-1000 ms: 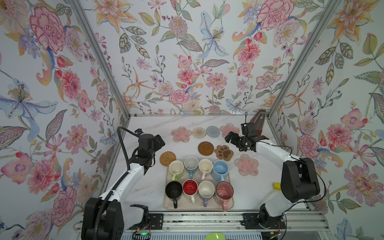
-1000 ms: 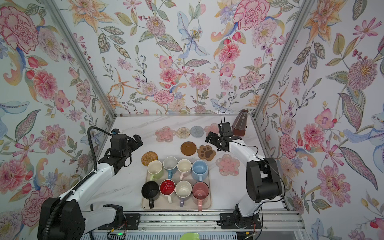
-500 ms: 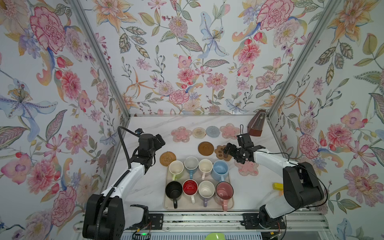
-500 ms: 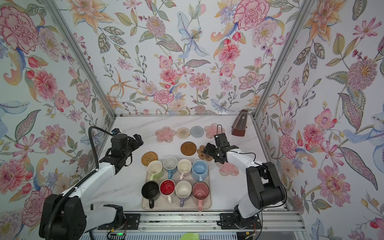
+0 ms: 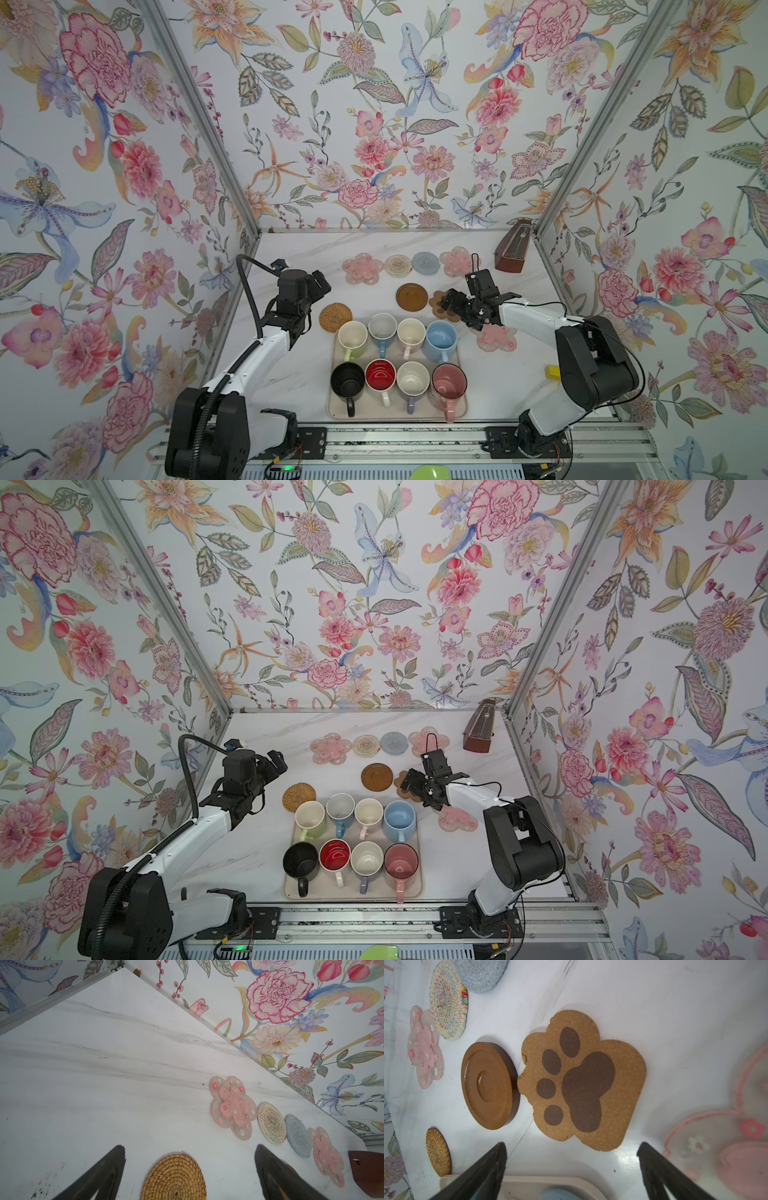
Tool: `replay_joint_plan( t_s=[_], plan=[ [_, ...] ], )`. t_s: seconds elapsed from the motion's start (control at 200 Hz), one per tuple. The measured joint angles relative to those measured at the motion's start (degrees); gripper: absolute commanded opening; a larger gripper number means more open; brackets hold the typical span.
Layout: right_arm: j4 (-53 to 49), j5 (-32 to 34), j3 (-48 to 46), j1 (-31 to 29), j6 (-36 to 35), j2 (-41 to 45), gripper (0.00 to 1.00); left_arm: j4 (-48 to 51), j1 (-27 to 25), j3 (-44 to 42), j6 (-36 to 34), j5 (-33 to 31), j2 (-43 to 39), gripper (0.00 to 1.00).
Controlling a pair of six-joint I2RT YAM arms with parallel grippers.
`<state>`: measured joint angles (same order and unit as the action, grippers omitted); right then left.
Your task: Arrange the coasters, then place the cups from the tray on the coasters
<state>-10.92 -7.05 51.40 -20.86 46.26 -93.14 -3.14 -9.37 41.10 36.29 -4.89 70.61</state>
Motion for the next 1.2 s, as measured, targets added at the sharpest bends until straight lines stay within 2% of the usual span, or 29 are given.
replay_joint_plan(
  t_s=[0.545,1.196],
  plan=[
    [3.6,-0.1,0.1,-0.1,0.7,-3.1,0.99,0.1,0.1,-0.5,0.0,-0.1,-2.5,0.99],
    [5.2,-1.2,9.5,-0.5,0.5,-11.6,0.99,0.1,0.5,-0.5,0.0,-0.1,-3.1,0.99]
  ],
)
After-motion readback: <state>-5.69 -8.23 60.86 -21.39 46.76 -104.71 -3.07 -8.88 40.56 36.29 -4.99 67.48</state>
